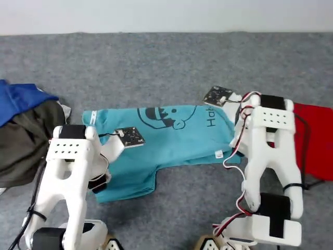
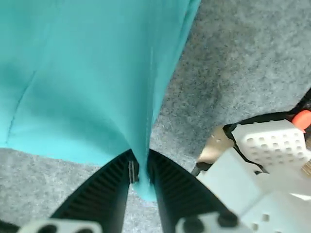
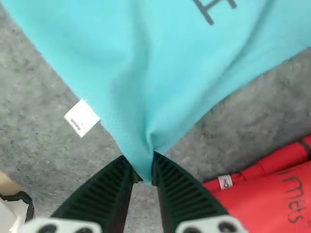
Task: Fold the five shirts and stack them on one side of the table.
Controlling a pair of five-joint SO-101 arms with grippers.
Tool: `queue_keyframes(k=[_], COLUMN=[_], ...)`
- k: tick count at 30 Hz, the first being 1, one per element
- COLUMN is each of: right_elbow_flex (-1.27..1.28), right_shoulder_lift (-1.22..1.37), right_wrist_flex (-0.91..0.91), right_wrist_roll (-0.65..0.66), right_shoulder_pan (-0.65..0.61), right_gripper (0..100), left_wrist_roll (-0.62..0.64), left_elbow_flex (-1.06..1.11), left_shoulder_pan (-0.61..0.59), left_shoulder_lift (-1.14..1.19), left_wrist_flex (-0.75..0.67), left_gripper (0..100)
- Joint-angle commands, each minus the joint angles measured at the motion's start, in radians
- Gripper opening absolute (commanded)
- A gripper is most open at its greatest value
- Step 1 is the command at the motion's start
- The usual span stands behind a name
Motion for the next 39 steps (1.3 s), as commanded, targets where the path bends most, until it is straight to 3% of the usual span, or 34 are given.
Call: queue_keyframes(k=[1,10,14,17,25,27,30,33,35,39], right_elbow_flex=[-0.049,-0.094,-0.095,-0.118,-0.203,-0.218,-0.216,-0.221,-0.222,-0.224], right_shoulder_lift=[-0.056,-0.053,-0.054,-0.054,-0.048,-0.044,-0.041,0.016,0.077,0.203], right_wrist_flex=[-0.005,0.021,0.024,0.081,0.117,0.102,-0.038,-0.197,-0.277,-0.355], right_wrist_roll=[0.005,0.005,0.005,0.005,0.003,-0.02,-0.147,-0.264,-0.307,-0.35], right_shoulder_pan=[0.031,-0.005,0.001,0.002,0.001,-0.001,-0.004,-0.012,-0.028,-0.07], right_gripper=[1.1,1.3,10.6,20.7,20.3,20.3,19.2,10.2,1.5,2.2], left_wrist_roll=[-0.006,-0.008,0.0,0.052,0.091,0.123,0.272,0.402,0.445,0.466], left_elbow_flex=[-0.015,-0.008,-0.015,-0.038,-0.243,-0.305,-0.341,-0.289,-0.236,-0.125], left_shoulder_pan=[0.009,0.008,0.0,0.002,-0.054,-0.098,-0.157,-0.161,-0.146,-0.098], left_shoulder_lift=[-0.034,-0.028,-0.034,-0.034,-0.034,-0.032,-0.023,-0.021,-0.021,-0.021], left_wrist_flex=[-0.006,-0.006,-0.006,0.009,0.043,-0.009,-0.181,-0.356,-0.459,-0.589], left_gripper=[2,2,13,15,15,14,14,10,6,2])
